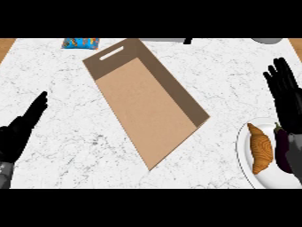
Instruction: Pick the croissant from the plate and place it in the cardboard box
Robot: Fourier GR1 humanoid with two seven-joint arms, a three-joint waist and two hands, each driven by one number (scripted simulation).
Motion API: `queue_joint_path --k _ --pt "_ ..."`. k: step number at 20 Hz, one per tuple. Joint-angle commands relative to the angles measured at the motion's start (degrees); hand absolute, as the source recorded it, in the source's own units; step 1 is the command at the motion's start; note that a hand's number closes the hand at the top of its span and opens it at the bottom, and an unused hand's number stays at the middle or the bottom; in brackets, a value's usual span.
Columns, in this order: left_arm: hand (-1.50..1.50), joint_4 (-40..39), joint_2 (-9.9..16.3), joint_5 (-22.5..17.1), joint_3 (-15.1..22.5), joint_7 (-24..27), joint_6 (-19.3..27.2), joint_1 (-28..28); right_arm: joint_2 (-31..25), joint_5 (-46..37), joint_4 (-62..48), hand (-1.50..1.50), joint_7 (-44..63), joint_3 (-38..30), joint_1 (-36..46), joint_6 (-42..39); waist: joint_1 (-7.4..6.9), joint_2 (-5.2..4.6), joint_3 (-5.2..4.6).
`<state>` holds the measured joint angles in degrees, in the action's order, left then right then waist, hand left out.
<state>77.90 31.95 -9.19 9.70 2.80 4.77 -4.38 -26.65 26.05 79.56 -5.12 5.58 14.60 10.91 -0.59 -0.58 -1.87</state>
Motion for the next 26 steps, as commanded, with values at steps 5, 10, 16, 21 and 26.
queue_joint_path --k 5,10,16,21,26 --pt "0.0 5.03 -3.41 2.89 -2.01 -1.28 8.41 2.01 -1.45 -10.94 1.68 -1.5 -8.76 0.64 5.14 3.79 -0.67 0.69 1.92" --pt "0.0 2.87 -6.43 2.24 -0.8 -2.15 8.72 2.14 -1.49 -24.01 -4.64 -1.5 -5.93 -0.87 -2.9 25.17 0.85 0.53 1.86" --pt "0.0 7.83 -9.19 6.76 0.9 -7.2 11.78 2.91 -4.6 -23.92 2.73 -1.5 -11.39 -2.64 -11.99 18.55 1.0 0.72 1.86" --pt "0.0 9.34 -7.03 6.2 0.07 -7.0 10.93 4.03 -18.21 -35.72 2.73 -1.5 2.54 3.42 -13.02 15.72 0.73 0.87 1.64" --pt "0.0 7.97 -8.36 6.26 0.7 -6.8 10.51 2.58 -27.27 -40.27 8.48 -1.5 17.9 10.11 -13.09 3.44 0.93 0.57 1.4"
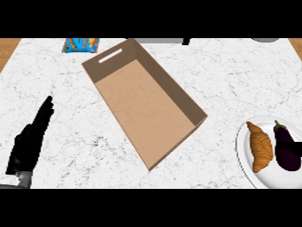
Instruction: Pick the croissant from the plate and place it in the cardboard box
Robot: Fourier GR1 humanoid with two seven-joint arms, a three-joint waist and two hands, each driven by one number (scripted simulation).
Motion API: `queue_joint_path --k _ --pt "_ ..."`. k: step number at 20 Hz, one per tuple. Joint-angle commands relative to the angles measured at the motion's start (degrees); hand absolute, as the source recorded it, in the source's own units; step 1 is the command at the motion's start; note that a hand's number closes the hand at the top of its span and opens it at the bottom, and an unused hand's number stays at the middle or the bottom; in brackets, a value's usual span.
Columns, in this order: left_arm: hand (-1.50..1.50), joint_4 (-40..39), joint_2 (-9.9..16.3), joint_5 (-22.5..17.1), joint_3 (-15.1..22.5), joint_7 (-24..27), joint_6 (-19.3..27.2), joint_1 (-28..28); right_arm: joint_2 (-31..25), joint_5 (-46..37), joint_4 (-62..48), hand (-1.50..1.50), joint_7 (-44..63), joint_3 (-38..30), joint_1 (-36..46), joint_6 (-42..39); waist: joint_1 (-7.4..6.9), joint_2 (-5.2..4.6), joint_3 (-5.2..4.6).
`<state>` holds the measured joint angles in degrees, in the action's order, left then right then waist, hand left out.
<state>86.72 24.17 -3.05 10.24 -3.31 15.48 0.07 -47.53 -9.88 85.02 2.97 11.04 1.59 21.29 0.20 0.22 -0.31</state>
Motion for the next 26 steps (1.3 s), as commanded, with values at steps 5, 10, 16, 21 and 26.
queue_joint_path --k 5,10,16,21,26 --pt "0.0 -1.68 -1.3 1.24 0.35 0.5 0.43 -1.52 -11.7 -2.68 10.54 -1.5 23.77 9.03 0.76 -20.89 -0.19 -0.25 -0.04" --pt "0.0 -2.93 -0.62 0.74 -1.73 1.12 -1.36 -1.33 -10.11 -1.18 19.1 -1.5 36.59 10.54 1.61 -27.76 0.08 -0.16 0.2" --pt "0.0 0.78 -2.06 2.5 -2.46 -0.91 -2.12 -0.03 -0.07 -8.74 16.42 -1.5 44.46 11.58 4.28 -29.75 -0.38 -0.18 0.3" --pt "0.0 -0.2 -4.17 4.43 -3.67 1.18 -3.2 1.31 5.37 -15.3 15.89 -1.5 45.85 10.65 4.31 -32.63 -0.26 -0.18 0.3" --pt "0.0 0.69 -6.68 6.94 -3.42 0.82 -2.78 1.97 7.92 -17.71 15.62 -1.5 45.77 8.36 1.38 -35.19 -0.16 -0.17 0.3"
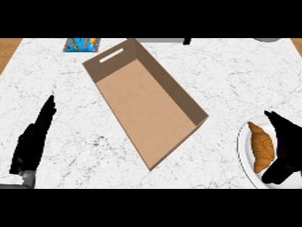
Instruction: Pick the croissant from the plate and place it in the cardboard box
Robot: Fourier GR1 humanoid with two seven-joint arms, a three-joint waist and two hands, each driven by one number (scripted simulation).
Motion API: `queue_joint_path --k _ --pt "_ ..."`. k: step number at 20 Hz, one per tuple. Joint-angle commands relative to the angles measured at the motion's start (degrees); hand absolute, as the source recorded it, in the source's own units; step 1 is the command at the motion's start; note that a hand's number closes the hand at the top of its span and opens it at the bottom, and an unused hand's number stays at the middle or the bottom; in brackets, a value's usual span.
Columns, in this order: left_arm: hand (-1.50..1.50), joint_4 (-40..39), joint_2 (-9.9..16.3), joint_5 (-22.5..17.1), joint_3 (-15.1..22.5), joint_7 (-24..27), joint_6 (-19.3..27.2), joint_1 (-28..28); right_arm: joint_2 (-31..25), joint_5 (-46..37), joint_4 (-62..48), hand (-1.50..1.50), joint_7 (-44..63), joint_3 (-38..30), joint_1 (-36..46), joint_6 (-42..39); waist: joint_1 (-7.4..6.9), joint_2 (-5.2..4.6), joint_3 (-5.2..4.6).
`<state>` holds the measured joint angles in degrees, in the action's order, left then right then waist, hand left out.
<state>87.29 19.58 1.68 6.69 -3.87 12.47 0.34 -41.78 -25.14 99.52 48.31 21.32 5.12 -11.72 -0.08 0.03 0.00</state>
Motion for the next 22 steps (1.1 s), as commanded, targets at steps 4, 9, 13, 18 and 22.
queue_joint_path --k 4,9,13,18,22 --pt "0.0 1.76 -1.21 1.41 -2.62 -1.74 -2.48 0.1 6.42 -7.55 -3.97 -1.5 -2.5 -2.28 -1.69 -1.74 -0.05 0.0 0.01" --pt "0.0 -1.34 -1.78 1.33 -5.02 0.88 -5.32 0.22 9.07 -11.41 -8.03 -1.5 -9.03 -4.9 -2.95 -0.43 0.01 -0.03 0.01" --pt "0.0 -1.63 -5.18 5.74 -3.67 0.06 -3.24 -1.01 10.2 -12.06 -6.68 -1.5 -9.01 -8.77 -1.45 -5.54 0.05 -0.02 0.0" --pt "0.0 0.62 -5.51 5.88 -4.71 1.75 -4.83 2.54 11.64 -15.31 -10.0 -1.5 -15.31 -10.35 -5.18 -1.8 0.04 -0.01 0.01" --pt "0.0 0.65 -4.2 4.0 -8.5 0.61 -9.24 0.8 16.42 -18.15 -9.32 -1.5 -12.48 -11.12 -1.92 -5.45 0.01 -0.01 0.0"
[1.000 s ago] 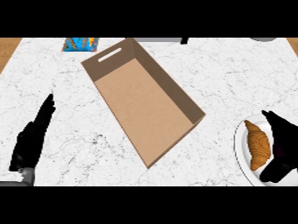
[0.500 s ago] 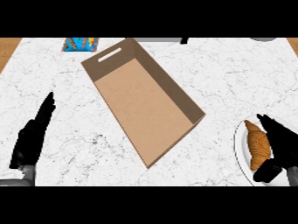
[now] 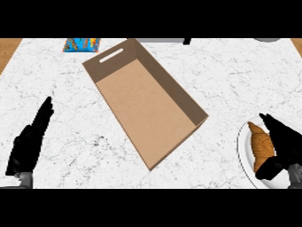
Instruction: Pick the croissant from the plate and place it in the cardboard box
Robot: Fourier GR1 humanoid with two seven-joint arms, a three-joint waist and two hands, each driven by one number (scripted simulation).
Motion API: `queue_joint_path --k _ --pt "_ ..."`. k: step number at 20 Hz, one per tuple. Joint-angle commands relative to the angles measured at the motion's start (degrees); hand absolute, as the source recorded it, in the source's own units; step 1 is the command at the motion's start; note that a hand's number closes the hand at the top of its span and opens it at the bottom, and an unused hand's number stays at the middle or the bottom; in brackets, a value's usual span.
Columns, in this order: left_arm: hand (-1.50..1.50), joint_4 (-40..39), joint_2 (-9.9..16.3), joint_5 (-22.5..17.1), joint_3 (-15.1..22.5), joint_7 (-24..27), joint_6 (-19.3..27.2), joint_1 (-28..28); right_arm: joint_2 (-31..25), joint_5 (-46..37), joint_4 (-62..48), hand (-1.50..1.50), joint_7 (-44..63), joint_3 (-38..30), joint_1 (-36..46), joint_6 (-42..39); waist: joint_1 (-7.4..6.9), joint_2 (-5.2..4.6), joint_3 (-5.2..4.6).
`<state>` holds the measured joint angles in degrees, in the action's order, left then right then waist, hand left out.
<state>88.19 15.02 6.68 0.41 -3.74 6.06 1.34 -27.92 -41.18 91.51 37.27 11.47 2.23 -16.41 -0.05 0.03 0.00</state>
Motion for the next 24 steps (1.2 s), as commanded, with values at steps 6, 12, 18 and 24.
queue_joint_path --k 6,12,18,24 --pt "0.0 3.68 -1.9 0.96 -2.28 -1.57 -2.07 2.32 4.12 -5.69 -4.86 -1.5 -5.49 -2.99 -0.92 0.01 -0.06 0.01 0.0" --pt "0.0 -1.43 -3.58 3.1 -2.6 2.65 -1.94 1.16 3.85 -6.41 -6.3 -1.5 -9.43 -5.2 -2.96 -0.97 0.14 -0.01 -0.01" --pt "0.0 -1.52 -3.77 3.49 -2.88 2.54 -2.94 0.93 3.53 -10.65 -2.3 1.5 -9.62 -4.85 -1.98 -0.14 0.2 0.02 -0.02" --pt "0.0 0.39 -3.84 3.4 -3.22 -1.25 -3.5 -1.39 2.6 -18.54 -4.45 1.5 -14.03 -4.58 -4.04 10.83 0.21 0.02 0.0"
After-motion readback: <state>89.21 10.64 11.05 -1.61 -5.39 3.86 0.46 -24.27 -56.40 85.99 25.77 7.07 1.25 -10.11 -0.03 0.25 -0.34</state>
